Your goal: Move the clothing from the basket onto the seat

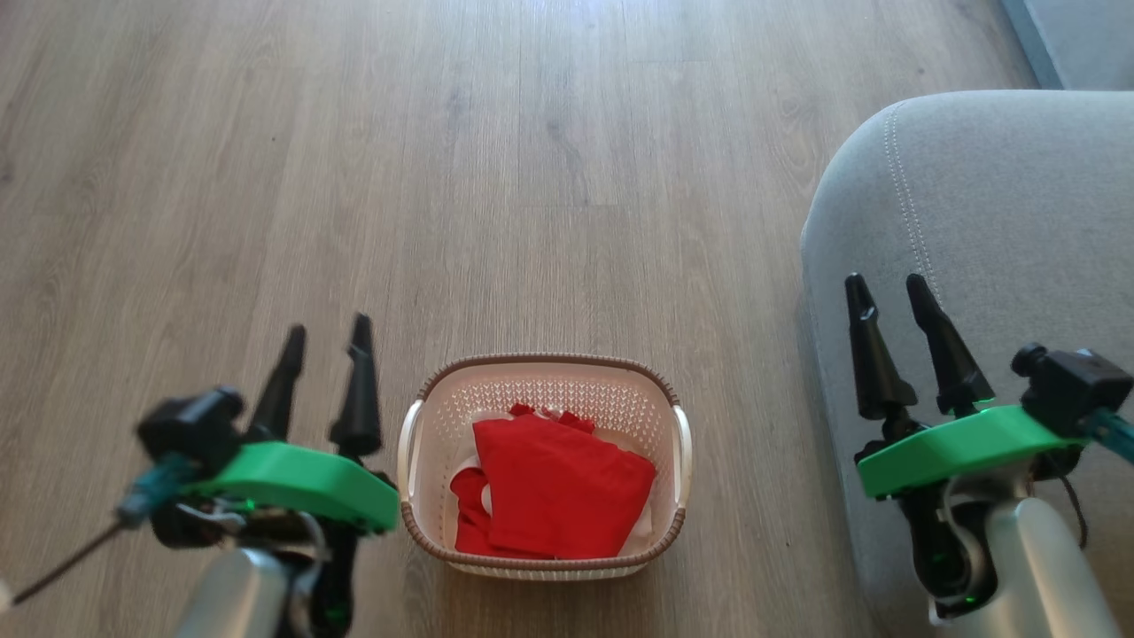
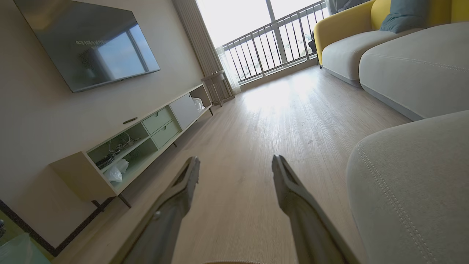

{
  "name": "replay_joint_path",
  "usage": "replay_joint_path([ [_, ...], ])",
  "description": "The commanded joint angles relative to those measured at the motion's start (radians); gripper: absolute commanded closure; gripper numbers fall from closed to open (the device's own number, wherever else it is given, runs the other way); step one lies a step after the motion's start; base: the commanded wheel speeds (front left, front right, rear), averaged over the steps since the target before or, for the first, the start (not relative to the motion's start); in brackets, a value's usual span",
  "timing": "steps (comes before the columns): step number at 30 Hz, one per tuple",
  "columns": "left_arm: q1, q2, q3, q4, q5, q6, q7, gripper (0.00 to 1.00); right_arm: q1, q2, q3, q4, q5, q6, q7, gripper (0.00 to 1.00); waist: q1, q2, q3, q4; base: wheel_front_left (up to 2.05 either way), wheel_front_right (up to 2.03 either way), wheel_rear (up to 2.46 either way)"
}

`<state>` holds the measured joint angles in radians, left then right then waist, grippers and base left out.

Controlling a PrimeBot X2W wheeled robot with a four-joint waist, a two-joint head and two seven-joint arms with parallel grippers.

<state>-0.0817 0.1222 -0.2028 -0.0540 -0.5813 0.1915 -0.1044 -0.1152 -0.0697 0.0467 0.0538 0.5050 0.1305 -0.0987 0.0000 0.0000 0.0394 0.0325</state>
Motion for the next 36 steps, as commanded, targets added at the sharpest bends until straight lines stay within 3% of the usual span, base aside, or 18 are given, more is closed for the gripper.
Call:
replay_joint_path([
  [1,-0.06,0.032,-0.017,-0.027,0.039,0.028,-0.013,0.0,-0.055,-0.019,0.025,-0.037,-0.039,0.0,-0.017,0.0,0.0,0.0,0.0,0.0,0.0,0.0,0.0],
  [2,-0.067,0.058,-0.077,-0.003,0.059,0.073,-0.019,0.0,-0.049,-0.019,0.037,-0.017,-0.06,0.0,-0.023,0.0,0.0,0.0,-0.001,0.0,0.0,0.0,0.0],
  [8,-0.087,0.092,-0.186,0.061,0.078,0.146,-0.036,0.0,-0.044,-0.014,0.057,0.034,-0.11,0.0,-0.041,0.0,0.0,0.0,-0.004,-0.001,0.0,0.0,0.0],
  [14,-0.105,0.099,-0.21,0.056,0.129,0.208,-0.054,0.0,-0.055,-0.014,0.077,0.049,-0.153,0.0,-0.059,0.0,0.0,0.0,-0.004,0.0,0.0,0.0,0.0],
  [24,-0.13,0.112,-0.216,-0.08,0.266,0.395,-0.083,0.0,-0.071,-0.002,0.083,-0.005,-0.246,0.0,-0.088,0.0,0.0,0.0,0.002,0.003,0.0,0.0,0.0],
  [29,-0.132,0.109,-0.238,-0.122,0.291,0.405,-0.098,0.0,-0.072,0.003,0.085,-0.011,-0.294,0.0,-0.103,0.0,0.0,0.0,0.001,0.005,0.0,0.0,0.0],
  [36,-0.094,0.054,-0.18,-0.114,0.308,0.323,-0.118,0.0,-0.072,0.008,0.087,0.01,-0.362,0.0,-0.124,0.0,0.0,0.0,-0.001,0.003,0.0,0.0,0.0],
])
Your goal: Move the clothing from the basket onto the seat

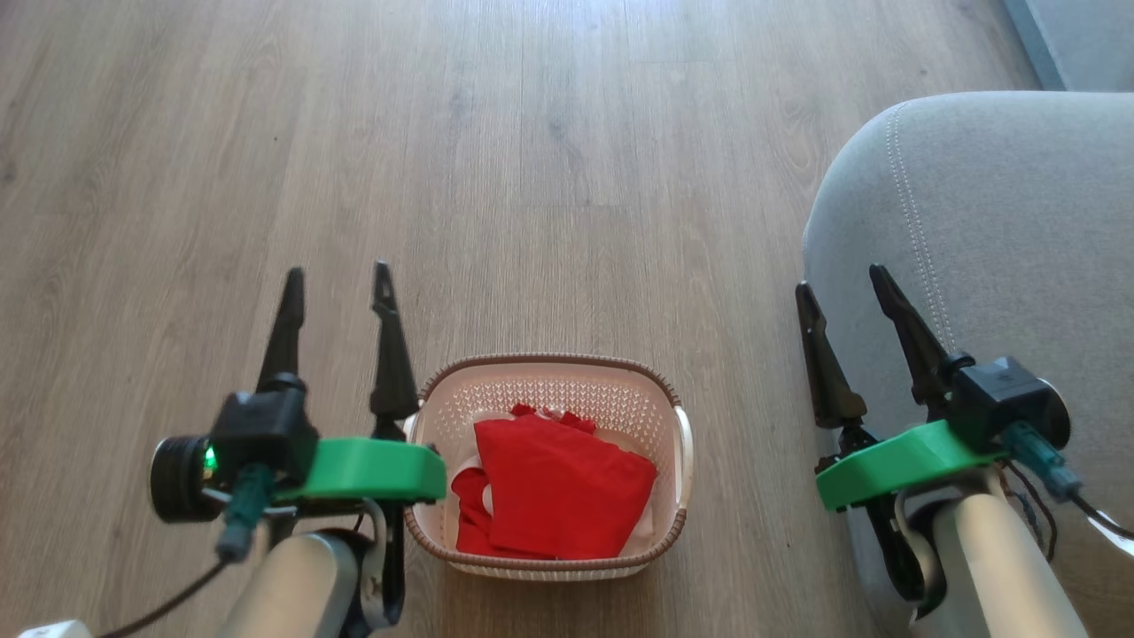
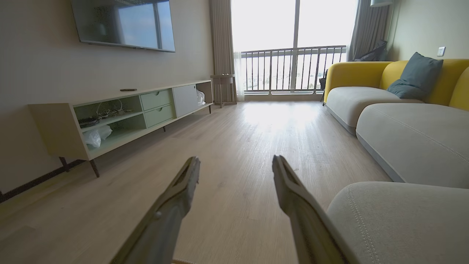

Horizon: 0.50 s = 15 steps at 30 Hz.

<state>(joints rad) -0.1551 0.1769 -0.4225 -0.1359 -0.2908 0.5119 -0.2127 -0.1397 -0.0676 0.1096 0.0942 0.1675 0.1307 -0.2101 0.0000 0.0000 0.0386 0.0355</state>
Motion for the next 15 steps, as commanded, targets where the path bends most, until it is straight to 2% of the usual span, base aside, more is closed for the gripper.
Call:
replay_joint_path([
  [1,-0.009,-0.021,0.065,-0.022,0.008,-0.016,-0.013,0.0,-0.046,0.007,0.021,-0.022,-0.034,0.0,-0.015,0.0,0.0,0.0,-0.001,0.0,0.0,0.0,0.0],
  [3,0.01,-0.049,0.109,0.009,0.002,-0.089,-0.019,0.0,-0.039,0.009,0.005,0.011,-0.053,0.0,-0.021,0.0,0.0,0.0,-0.002,-0.002,0.0,0.0,0.0],
  [4,0.01,-0.049,0.109,0.009,0.002,-0.089,-0.019,0.0,-0.039,0.009,0.005,0.011,-0.053,0.0,-0.021,0.0,0.0,0.0,-0.002,-0.002,0.0,0.0,0.0],
  [5,0.026,-0.073,0.149,0.043,0.017,-0.157,-0.024,0.0,-0.036,0.012,-0.027,0.064,-0.079,0.0,-0.027,0.0,0.0,0.0,-0.004,-0.003,0.0,0.0,0.0],
  [6,0.034,-0.084,0.165,0.064,0.024,-0.192,-0.027,0.0,-0.036,0.014,-0.037,0.085,-0.087,0.0,-0.03,0.0,0.0,0.0,-0.005,-0.003,0.0,0.0,0.0],
  [7,0.034,-0.084,0.165,0.064,0.024,-0.192,-0.027,0.0,-0.036,0.014,-0.037,0.085,-0.087,0.0,-0.03,0.0,0.0,0.0,-0.005,-0.003,0.0,0.0,0.0],
  [10,0.05,-0.108,0.209,0.116,0.065,-0.27,-0.036,0.0,-0.038,0.016,-0.05,0.134,-0.111,0.0,-0.039,0.0,0.0,0.0,-0.007,-0.003,0.0,0.0,0.0],
  [12,0.07,-0.12,0.237,0.178,0.036,-0.333,-0.042,0.0,-0.041,0.017,-0.049,0.159,-0.115,0.0,-0.045,0.0,0.0,0.0,-0.009,-0.004,0.0,0.0,0.0],
  [15,0.07,-0.125,0.268,0.24,0.057,-0.392,-0.049,0.0,-0.042,0.017,-0.055,0.191,-0.113,0.0,-0.052,0.0,0.0,0.0,-0.012,-0.007,0.0,0.0,0.0],
])
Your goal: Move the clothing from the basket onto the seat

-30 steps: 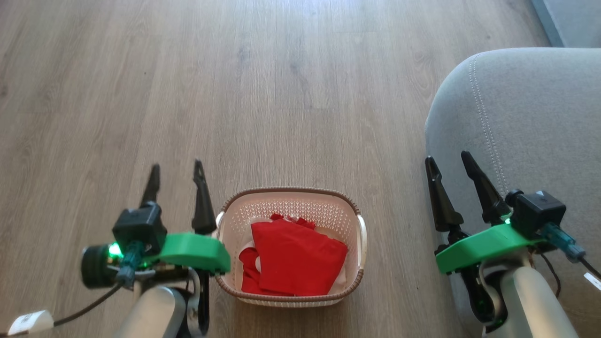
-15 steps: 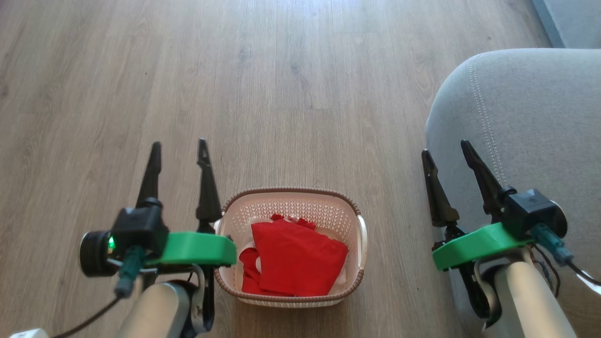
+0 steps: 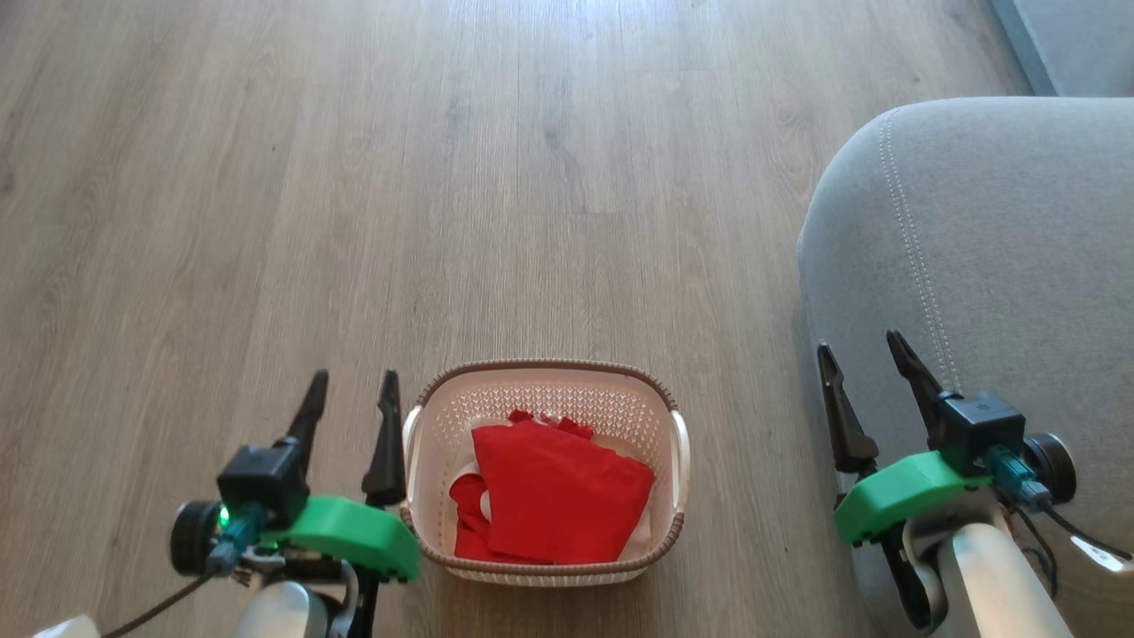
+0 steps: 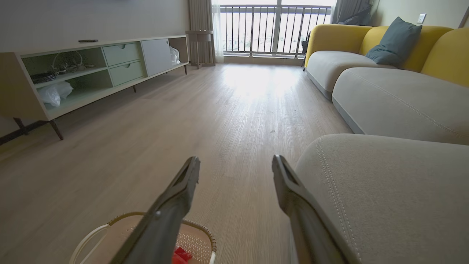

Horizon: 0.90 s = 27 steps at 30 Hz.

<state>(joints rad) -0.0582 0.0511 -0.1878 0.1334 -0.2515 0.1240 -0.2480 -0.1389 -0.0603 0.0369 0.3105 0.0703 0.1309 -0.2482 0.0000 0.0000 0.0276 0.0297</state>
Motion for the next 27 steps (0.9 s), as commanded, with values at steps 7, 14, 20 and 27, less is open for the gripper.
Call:
replay_joint_path([
  [7,-0.032,-0.001,0.03,0.028,0.004,-0.047,-0.014,0.0,-0.049,0.01,0.008,0.033,-0.008,0.0,-0.014,0.0,0.0,0.0,-0.005,-0.006,0.0,0.0,0.0],
  [14,-0.032,-0.001,0.025,0.033,-0.005,-0.04,-0.014,0.0,-0.057,0.01,0.01,0.049,-0.01,0.0,-0.014,0.0,0.0,0.0,-0.01,-0.008,0.0,0.0,0.0],
  [20,-0.029,-0.001,0.018,0.063,-0.031,-0.053,-0.014,0.0,-0.06,0.01,0.017,0.048,-0.02,0.0,-0.014,0.0,0.0,0.0,-0.007,-0.019,0.0,0.0,0.0],
  [27,-0.049,-0.001,0.004,0.089,-0.031,-0.068,-0.014,0.0,-0.067,0.01,0.027,0.052,-0.021,0.0,-0.014,0.0,0.0,0.0,0.06,-0.056,0.0,0.0,0.0],
])
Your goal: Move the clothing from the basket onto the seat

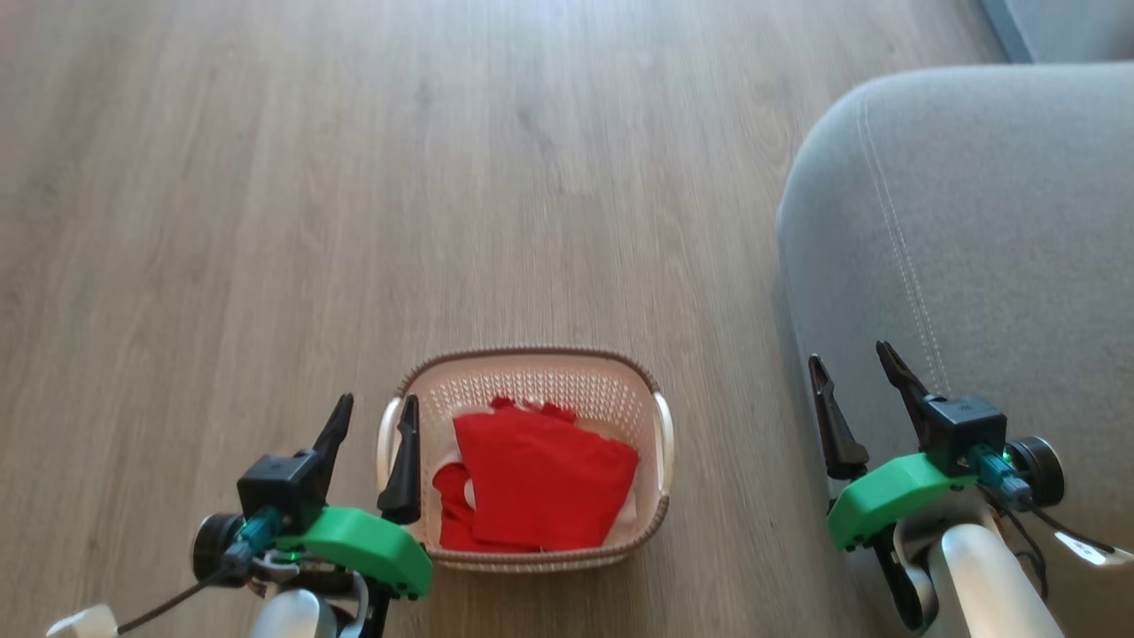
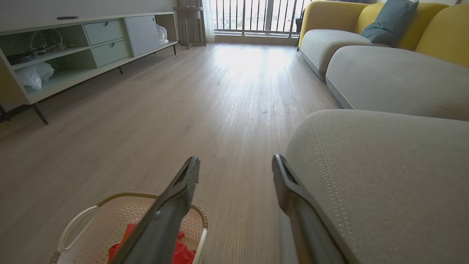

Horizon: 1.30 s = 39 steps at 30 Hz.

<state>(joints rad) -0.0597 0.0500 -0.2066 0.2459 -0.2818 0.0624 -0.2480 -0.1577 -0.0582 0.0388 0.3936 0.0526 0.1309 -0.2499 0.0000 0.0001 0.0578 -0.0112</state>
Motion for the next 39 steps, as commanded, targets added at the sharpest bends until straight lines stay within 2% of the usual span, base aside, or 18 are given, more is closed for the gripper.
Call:
replay_joint_path([
  [1,-0.056,0.0,0.021,-0.017,0.001,-0.009,-0.014,0.0,-0.051,0.008,0.027,-0.035,-0.004,0.0,-0.012,0.0,0.0,-0.0001,0.047,-0.021,0.0,0.0,0.0],
  [13,-0.232,0.0,0.001,0.151,0.072,-0.068,-0.014,0.0,-0.108,0.008,0.024,-0.145,-0.041,0.0,-0.012,0.0,0.0,-0.0001,0.341,-0.079,0.0,0.0,0.0],
  [18,-0.352,0.0,-0.012,0.253,0.126,-0.095,-0.014,0.0,-0.134,0.008,0.019,-0.228,-0.056,0.0,-0.012,0.0,0.0,-0.0001,0.489,-0.091,0.0,0.0,0.0],
  [30,-0.677,0.002,-0.082,0.506,0.251,-0.123,-0.014,0.0,-0.159,0.008,-0.006,-0.405,-0.078,0.0,-0.012,0.0,0.0,-0.0001,0.809,-0.115,0.0,0.0,0.0],
  [39,-0.84,0.055,-0.146,0.691,0.337,-0.074,-0.014,0.0,-0.172,0.008,-0.006,-0.472,-0.047,0.0,-0.012,0.0,0.0,-0.0001,0.924,-0.167,0.0,0.0,0.0],
])
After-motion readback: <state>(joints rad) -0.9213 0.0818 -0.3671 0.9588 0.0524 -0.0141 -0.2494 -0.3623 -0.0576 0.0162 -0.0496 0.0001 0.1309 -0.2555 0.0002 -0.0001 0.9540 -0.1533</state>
